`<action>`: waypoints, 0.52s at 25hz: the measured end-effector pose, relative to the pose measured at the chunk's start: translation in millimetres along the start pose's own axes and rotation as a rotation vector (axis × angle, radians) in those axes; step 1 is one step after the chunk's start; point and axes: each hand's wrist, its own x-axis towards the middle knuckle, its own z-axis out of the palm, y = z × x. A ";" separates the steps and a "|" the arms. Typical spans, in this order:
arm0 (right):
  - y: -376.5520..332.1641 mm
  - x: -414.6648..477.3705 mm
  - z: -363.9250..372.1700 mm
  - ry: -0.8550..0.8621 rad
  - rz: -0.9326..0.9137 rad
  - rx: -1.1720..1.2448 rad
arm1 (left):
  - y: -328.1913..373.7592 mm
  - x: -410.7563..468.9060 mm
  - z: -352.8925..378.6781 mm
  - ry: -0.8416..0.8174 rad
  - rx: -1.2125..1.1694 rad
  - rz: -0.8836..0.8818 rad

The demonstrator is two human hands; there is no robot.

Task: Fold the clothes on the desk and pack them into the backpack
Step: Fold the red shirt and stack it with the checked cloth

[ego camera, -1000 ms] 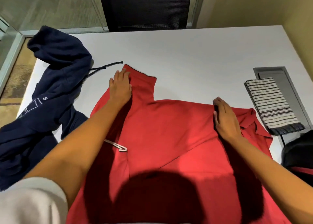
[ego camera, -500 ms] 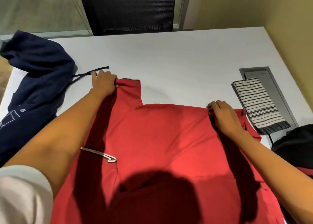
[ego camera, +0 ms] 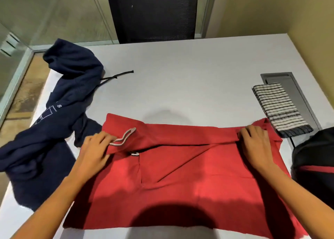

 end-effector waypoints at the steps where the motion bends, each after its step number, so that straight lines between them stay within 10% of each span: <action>1: -1.2 -7.5 0.6 0.000 0.012 -0.009 | -1.9 -21.4 11.3 -0.082 -0.023 0.015; 8: -4.2 -7.0 -6.2 0.031 0.106 0.021 | 12.8 -67.8 1.0 0.035 -0.190 -0.150; 13: -6.2 -12.9 -4.7 0.010 0.111 0.050 | 26.8 -108.5 12.6 -0.186 -0.306 -0.072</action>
